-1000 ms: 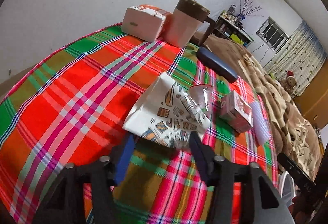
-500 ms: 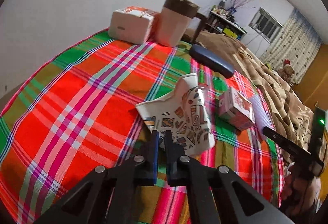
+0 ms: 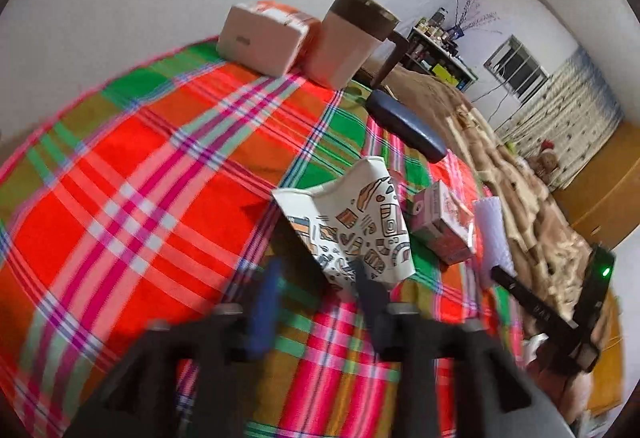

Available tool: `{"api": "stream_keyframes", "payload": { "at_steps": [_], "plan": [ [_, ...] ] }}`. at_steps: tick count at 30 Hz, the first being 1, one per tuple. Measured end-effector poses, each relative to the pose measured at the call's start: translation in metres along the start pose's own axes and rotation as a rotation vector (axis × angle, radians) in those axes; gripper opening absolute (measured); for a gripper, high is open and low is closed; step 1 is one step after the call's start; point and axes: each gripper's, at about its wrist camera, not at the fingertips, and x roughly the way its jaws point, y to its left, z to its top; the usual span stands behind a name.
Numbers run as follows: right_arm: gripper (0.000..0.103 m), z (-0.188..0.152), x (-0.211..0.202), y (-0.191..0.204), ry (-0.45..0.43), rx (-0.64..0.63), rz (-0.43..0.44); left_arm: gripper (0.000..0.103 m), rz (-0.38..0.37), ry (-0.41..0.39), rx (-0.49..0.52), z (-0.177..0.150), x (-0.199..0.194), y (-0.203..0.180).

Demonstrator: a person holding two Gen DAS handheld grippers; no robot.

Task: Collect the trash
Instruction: 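Grasp the patterned paper cup with the left tool while the right tool grasps the white foam net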

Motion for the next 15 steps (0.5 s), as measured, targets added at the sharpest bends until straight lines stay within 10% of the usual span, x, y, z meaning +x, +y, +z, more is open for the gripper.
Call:
{"api": "stream_keyframes", "payload": {
  "at_steps": [10,15],
  "plan": [
    [0.019,-0.001,-0.001,-0.003,-0.008,0.011,0.013,0.051,-0.005,0.005,-0.014,0.009,0.016,-0.01],
    [0.015,-0.003,-0.003,-0.005,-0.014,0.015,0.02,0.018,0.02,0.012,0.03,0.009,0.022,-0.019]
  ]
}}
